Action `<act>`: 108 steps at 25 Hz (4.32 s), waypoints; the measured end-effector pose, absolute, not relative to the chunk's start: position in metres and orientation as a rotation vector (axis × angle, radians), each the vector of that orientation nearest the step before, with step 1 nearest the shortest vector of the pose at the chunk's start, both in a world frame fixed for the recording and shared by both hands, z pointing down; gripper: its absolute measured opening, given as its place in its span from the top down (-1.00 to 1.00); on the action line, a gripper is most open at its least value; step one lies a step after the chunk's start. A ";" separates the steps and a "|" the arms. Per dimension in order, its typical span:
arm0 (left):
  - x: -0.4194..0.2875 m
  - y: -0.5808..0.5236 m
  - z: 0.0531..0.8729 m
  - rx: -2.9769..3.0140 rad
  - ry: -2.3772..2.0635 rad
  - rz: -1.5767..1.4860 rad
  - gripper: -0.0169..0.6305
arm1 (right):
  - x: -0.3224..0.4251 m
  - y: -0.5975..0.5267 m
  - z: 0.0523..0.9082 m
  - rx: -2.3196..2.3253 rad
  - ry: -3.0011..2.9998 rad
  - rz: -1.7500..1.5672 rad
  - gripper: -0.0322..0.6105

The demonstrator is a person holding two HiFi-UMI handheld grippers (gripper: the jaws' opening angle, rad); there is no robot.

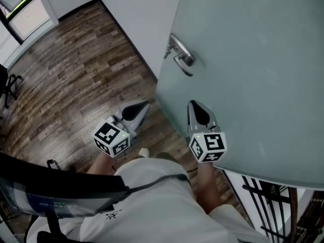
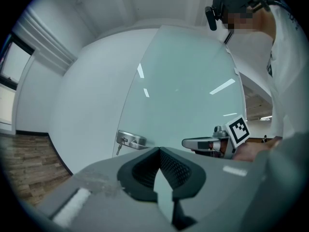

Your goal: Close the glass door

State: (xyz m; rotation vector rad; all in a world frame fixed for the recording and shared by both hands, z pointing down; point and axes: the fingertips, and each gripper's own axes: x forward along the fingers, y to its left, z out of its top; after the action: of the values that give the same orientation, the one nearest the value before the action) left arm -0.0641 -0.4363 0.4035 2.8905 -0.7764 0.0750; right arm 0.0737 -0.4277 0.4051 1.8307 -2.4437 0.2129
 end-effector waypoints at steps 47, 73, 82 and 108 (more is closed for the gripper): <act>-0.108 -0.408 0.414 2.724 -1.069 0.082 0.93 | 0.065 -0.589 0.492 1.272 -1.999 -0.078 0.66; -0.110 -0.406 0.414 2.715 -1.080 0.082 0.93 | 0.033 -0.564 0.496 1.173 -2.074 -0.110 0.66; -0.106 -0.403 0.416 2.719 -1.033 0.087 0.93 | 0.034 -0.552 0.493 1.138 -2.108 -0.134 0.64; -0.077 -0.313 0.391 2.590 -1.376 0.014 0.93 | -0.036 -0.478 0.469 1.043 -2.200 -0.228 0.65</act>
State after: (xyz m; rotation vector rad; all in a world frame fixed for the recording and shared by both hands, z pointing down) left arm -0.0771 -0.3127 0.3910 2.5904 -1.3761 0.0141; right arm -0.0362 -0.4780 0.4691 1.0431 -2.1998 -0.2276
